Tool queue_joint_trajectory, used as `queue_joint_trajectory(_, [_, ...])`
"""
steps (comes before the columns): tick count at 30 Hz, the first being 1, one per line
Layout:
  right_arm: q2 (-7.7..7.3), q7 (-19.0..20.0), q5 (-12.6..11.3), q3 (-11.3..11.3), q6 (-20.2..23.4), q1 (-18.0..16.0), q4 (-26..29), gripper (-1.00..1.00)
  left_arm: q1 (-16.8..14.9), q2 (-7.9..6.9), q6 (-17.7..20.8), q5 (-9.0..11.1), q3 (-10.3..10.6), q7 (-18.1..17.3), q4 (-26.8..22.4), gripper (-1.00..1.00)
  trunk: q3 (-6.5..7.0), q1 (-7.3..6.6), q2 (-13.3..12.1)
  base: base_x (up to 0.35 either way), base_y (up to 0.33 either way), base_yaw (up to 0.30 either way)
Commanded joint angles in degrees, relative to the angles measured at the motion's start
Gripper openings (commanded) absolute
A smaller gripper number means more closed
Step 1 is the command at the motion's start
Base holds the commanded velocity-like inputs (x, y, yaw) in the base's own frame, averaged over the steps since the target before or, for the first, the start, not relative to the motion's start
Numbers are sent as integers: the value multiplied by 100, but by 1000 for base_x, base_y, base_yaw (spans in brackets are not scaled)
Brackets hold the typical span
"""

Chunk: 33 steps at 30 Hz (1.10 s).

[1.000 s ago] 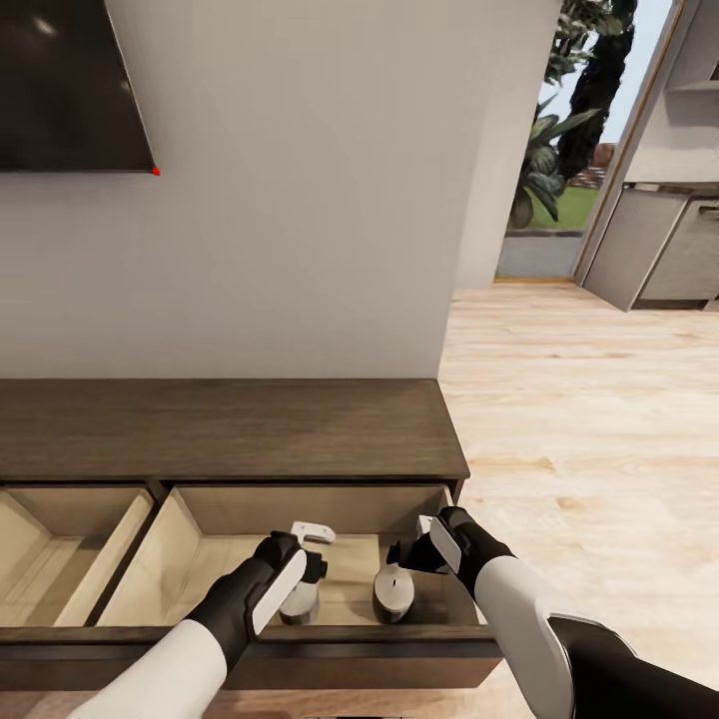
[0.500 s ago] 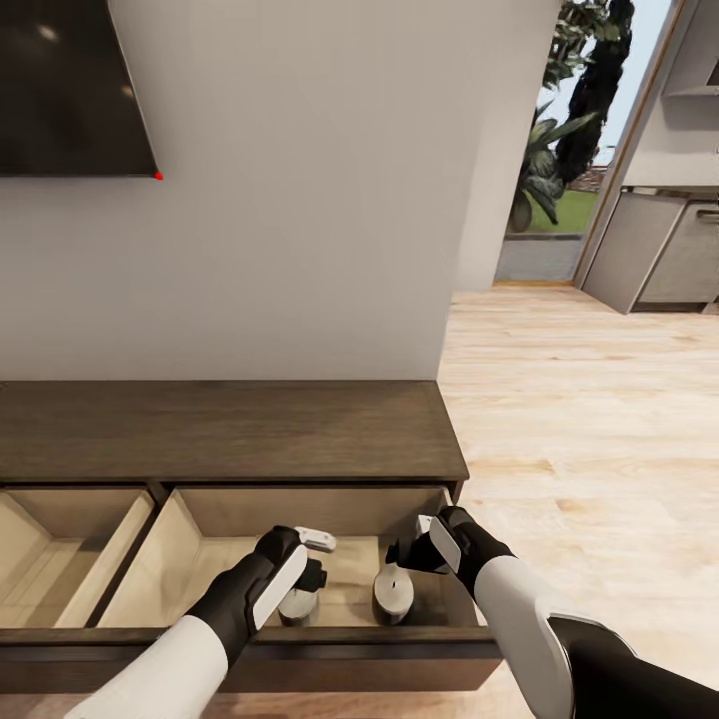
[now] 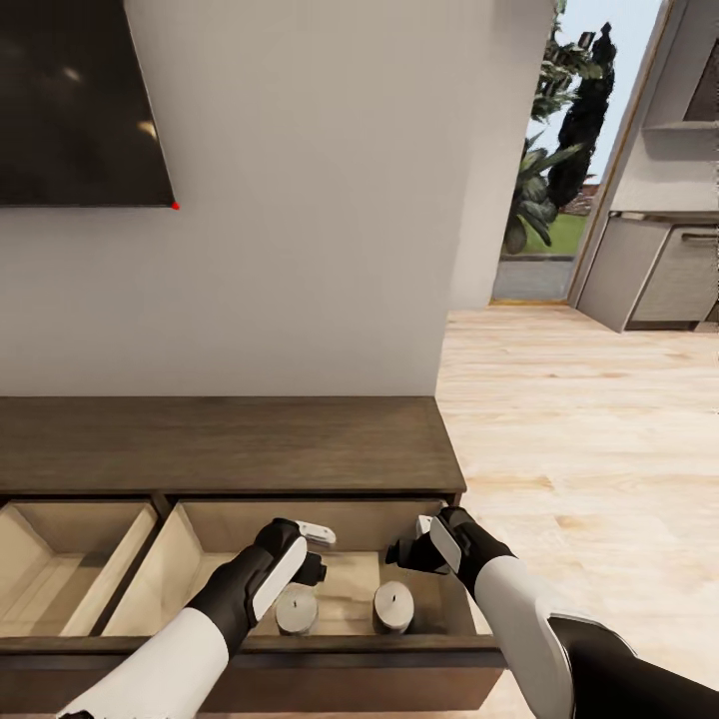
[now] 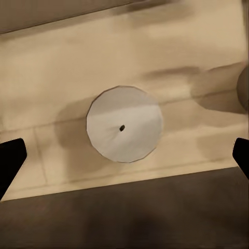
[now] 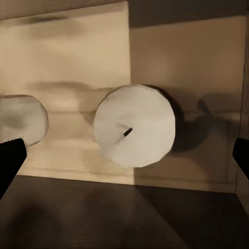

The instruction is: Place each of the two pumpkins and all three candles from the living room inside a cabinet in the living room (use any cabinet), then make sure every cabinet is closed, and position the cauldron so it is next to a table in the living room.

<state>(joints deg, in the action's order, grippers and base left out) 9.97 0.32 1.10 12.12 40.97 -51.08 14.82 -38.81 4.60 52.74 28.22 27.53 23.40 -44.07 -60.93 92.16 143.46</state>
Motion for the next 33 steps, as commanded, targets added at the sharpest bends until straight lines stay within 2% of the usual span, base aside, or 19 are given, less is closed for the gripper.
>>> queue_joint_trajectory(1, [3, 3, 14, 27, 28, -2, 11, 100, -6, -3, 12, 61, 16, 55, -2, 100, 17, -5, 1, -169, 0, 0])
queue_joint_trajectory(18, [3, 11, 13, 27, 20, 1, 11, 100, -12, -3, 9, 61, 16, 45, -13, 100, 394, -49, -23, -107, 0, 0])
queue_joint_trajectory(33, [3, 40, 5, 38, 0, 4, 158, 100, -10, -17, 8, 46, 16, 56, -130, 100, 663, -379, -625, -48, 10, 0])
